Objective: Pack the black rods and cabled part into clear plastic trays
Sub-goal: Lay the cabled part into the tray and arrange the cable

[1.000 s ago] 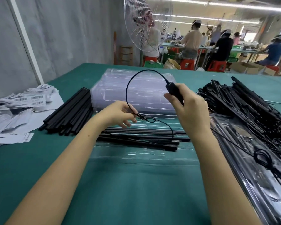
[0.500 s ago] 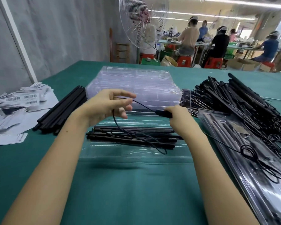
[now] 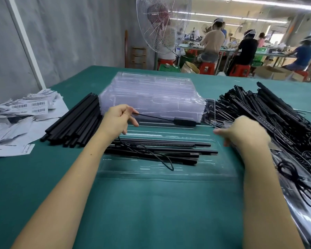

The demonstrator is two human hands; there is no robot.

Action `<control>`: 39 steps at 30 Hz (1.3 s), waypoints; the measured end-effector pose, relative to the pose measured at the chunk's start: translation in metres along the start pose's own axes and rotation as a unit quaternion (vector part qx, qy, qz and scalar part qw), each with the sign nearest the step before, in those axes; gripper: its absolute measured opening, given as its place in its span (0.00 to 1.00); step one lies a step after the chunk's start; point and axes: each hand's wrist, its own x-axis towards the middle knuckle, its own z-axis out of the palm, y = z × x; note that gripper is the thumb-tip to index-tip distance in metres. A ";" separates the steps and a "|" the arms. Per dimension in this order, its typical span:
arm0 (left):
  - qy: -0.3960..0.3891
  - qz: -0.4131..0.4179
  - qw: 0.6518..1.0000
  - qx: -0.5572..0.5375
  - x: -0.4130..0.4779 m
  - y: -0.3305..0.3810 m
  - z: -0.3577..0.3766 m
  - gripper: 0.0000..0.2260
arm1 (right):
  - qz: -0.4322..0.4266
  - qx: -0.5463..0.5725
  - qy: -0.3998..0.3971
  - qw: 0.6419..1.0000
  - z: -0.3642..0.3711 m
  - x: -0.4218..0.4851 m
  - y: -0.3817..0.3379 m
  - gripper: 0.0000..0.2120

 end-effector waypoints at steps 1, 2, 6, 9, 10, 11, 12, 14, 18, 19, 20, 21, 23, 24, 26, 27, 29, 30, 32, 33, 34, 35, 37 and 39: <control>-0.027 -0.005 1.000 -0.004 -0.001 0.000 0.002 0.12 | 0.023 0.010 0.084 0.996 -0.004 -0.002 -0.002 0.22; -0.054 -0.006 0.999 -0.006 -0.002 0.000 0.005 0.12 | 0.027 0.034 0.159 0.986 -0.007 -0.003 -0.003 0.22; -0.135 0.012 0.991 0.016 -0.007 0.002 0.016 0.11 | -0.127 0.179 0.404 0.888 -0.008 -0.011 -0.012 0.24; -0.162 0.018 0.985 0.058 -0.010 0.001 0.020 0.11 | -0.315 0.227 0.452 0.803 0.001 -0.029 -0.039 0.21; -0.166 0.015 0.984 0.066 -0.011 0.001 0.020 0.11 | -0.367 0.222 0.418 0.801 0.006 -0.033 -0.049 0.20; -0.164 0.012 0.984 0.067 -0.011 0.000 0.021 0.11 | -0.408 0.206 0.367 0.810 0.013 -0.034 -0.058 0.17; -0.157 0.009 0.985 0.064 -0.011 -0.002 0.021 0.11 | -0.430 0.188 0.311 0.826 0.021 -0.034 -0.064 0.14; -0.138 0.001 0.989 0.049 -0.011 -0.003 0.021 0.12 | -0.427 0.169 0.224 0.860 0.036 -0.031 -0.066 0.10; -0.124 -0.011 0.992 0.028 -0.011 -0.004 0.018 0.09 | -0.384 0.177 0.155 0.893 0.041 -0.016 -0.051 0.16; -0.124 -0.012 0.992 0.024 -0.011 -0.004 0.018 0.08 | -0.368 0.179 0.150 0.900 0.039 -0.012 -0.046 0.16; -0.124 -0.013 0.992 0.018 -0.012 -0.004 0.017 0.07 | -0.349 0.188 0.149 0.906 0.038 -0.008 -0.041 0.15; -0.123 -0.013 0.992 0.008 -0.012 -0.004 0.017 0.07 | -0.320 0.192 0.154 0.915 0.036 -0.005 -0.036 0.14; -0.118 -0.012 0.993 -0.019 -0.013 -0.004 0.016 0.07 | -0.234 0.187 0.185 0.936 0.030 0.003 -0.024 0.13; -0.114 -0.013 0.993 -0.037 -0.013 -0.004 0.015 0.07 | -0.189 0.206 0.196 0.940 0.026 0.007 -0.018 0.12; -0.108 -0.017 0.992 -0.055 -0.013 -0.004 0.015 0.06 | -0.116 0.346 0.181 0.913 0.018 0.012 -0.006 0.11; -0.109 -0.017 0.993 -0.045 -0.012 -0.005 0.015 0.06 | -0.087 0.451 0.158 0.874 0.013 0.013 -0.002 0.10; -0.113 -0.011 0.993 0.013 -0.011 -0.005 0.018 0.04 | -0.026 0.653 0.097 0.751 0.005 0.014 0.003 0.10; -0.113 -0.013 0.993 0.040 -0.011 -0.005 0.019 0.04 | 0.004 0.727 0.075 0.683 0.001 0.013 0.004 0.11; -0.102 -0.036 0.992 0.068 -0.010 -0.005 0.020 0.12 | 0.051 0.831 0.057 0.552 -0.003 0.013 0.002 0.14; -0.098 -0.054 0.990 0.081 -0.009 -0.005 0.019 0.15 | 0.067 0.864 0.058 0.496 -0.005 0.013 0.001 0.15; -0.104 -0.070 0.987 0.104 -0.009 -0.005 0.017 0.16 | 0.079 0.883 0.066 0.459 -0.005 0.014 0.001 0.16; -0.123 -0.084 0.980 0.129 -0.009 -0.005 0.014 0.16 | 0.086 0.885 0.082 0.449 -0.005 0.015 0.002 0.17; -0.187 -0.117 0.963 0.153 -0.011 -0.002 0.010 0.15 | 0.095 0.829 0.150 0.530 -0.002 0.018 0.004 0.18; -0.247 -0.154 0.943 0.162 -0.015 0.005 0.009 0.18 | 0.092 0.679 0.246 0.686 0.000 0.019 0.009 0.22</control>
